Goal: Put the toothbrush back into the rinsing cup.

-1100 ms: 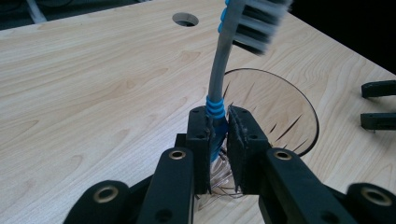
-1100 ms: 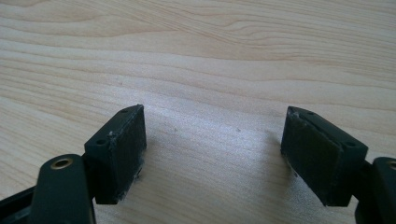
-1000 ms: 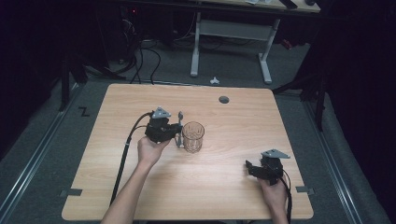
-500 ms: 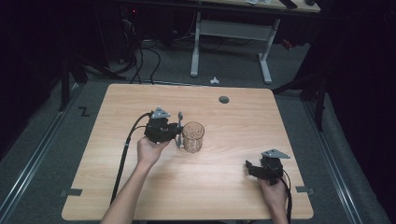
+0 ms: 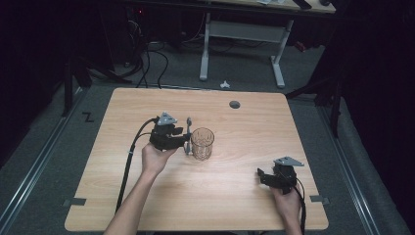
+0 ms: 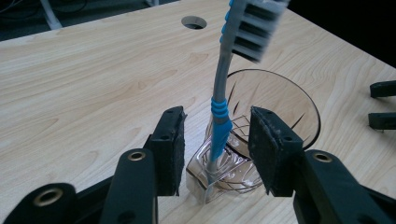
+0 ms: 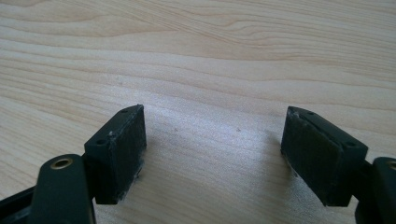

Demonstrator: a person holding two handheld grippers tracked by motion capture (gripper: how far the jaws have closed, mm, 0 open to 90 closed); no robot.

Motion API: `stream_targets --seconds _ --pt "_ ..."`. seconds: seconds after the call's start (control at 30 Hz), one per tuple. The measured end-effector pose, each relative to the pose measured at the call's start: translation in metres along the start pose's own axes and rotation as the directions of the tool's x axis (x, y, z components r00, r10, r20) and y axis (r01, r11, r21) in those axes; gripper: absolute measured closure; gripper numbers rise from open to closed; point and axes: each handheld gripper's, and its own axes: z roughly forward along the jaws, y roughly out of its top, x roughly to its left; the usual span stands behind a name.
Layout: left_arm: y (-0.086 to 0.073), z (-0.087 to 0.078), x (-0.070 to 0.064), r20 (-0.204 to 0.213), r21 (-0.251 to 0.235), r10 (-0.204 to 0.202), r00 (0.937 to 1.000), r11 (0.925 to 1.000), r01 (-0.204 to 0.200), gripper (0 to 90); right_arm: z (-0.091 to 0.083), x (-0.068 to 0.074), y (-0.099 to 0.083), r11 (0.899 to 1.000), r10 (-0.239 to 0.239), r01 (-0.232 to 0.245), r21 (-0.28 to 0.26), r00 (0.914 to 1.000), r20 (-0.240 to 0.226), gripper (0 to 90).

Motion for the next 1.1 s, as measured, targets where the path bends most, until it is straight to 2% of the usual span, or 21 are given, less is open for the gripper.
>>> stream_targets --seconds 0.2,0.53,1.1 --pt "0.000 -0.003 0.000 -0.001 -0.003 0.005 1.0000 1.0000 -0.005 54.9 0.000 0.000 0.000 1.000 -0.001 0.001 0.000 1.0000 0.000 22.3" --pt "-0.005 -0.011 0.002 -0.009 -0.019 -0.009 0.9999 0.9998 0.009 54.0 0.000 0.000 0.000 1.000 0.000 0.000 0.000 1.0000 -0.001 22.3" --pt "-0.011 -0.023 -0.001 -0.029 -0.011 0.019 0.9994 0.9998 -0.019 52.8 0.000 0.000 0.000 1.000 -0.002 0.002 0.000 1.0000 -0.001 22.2"
